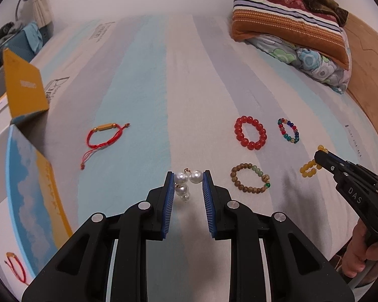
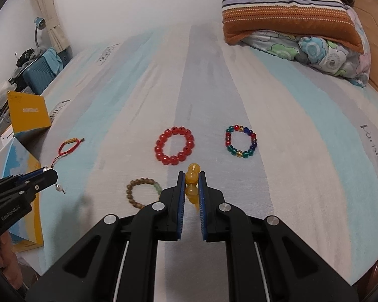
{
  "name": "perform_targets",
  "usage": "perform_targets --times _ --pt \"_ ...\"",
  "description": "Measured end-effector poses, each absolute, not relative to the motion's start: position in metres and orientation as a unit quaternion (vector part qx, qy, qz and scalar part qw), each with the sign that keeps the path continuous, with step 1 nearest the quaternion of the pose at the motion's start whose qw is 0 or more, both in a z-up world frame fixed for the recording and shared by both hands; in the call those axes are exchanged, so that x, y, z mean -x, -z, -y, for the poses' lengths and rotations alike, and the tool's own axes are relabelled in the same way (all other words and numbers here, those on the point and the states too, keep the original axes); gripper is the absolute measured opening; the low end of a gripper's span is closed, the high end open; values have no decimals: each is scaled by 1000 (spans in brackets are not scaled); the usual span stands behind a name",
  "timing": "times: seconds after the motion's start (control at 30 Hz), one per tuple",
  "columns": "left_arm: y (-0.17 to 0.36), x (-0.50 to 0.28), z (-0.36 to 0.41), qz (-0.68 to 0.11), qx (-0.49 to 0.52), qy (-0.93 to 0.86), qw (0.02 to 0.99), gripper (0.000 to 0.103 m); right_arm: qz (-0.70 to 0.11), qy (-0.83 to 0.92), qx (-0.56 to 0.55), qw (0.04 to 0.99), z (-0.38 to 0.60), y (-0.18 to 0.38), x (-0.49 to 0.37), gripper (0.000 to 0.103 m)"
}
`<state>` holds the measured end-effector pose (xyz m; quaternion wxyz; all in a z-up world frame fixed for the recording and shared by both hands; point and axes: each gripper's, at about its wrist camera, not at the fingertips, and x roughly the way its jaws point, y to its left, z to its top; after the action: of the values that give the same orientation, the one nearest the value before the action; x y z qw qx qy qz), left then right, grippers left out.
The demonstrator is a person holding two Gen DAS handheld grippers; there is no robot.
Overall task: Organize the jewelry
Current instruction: 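Lift the pearl earrings and yellow bracelet and carry them over the box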
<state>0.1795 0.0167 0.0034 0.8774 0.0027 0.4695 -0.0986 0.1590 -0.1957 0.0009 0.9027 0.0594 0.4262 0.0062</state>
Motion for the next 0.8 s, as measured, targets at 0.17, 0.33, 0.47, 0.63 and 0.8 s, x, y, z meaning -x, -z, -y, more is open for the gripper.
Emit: perform_targets --times 0.17,0.33,0.47,0.63,0.8 --pt "-12 -169 -25 -466 3 94 880 22 -425 -15 -48 904 178 -9 -154 9" --pt "-24 -159 -36 -459 3 88 884 22 -424 -25 -44 904 161 -18 -148 9" --pt "-35 -150 -45 -451 2 82 889 22 -422 -34 -37 905 144 -26 -143 9" --pt "-46 -139 -59 -443 4 75 893 22 -418 -44 -27 907 123 -38 -137 9" --pt "-58 -131 -75 -435 10 69 898 22 -410 -55 -19 910 101 -51 -132 9"
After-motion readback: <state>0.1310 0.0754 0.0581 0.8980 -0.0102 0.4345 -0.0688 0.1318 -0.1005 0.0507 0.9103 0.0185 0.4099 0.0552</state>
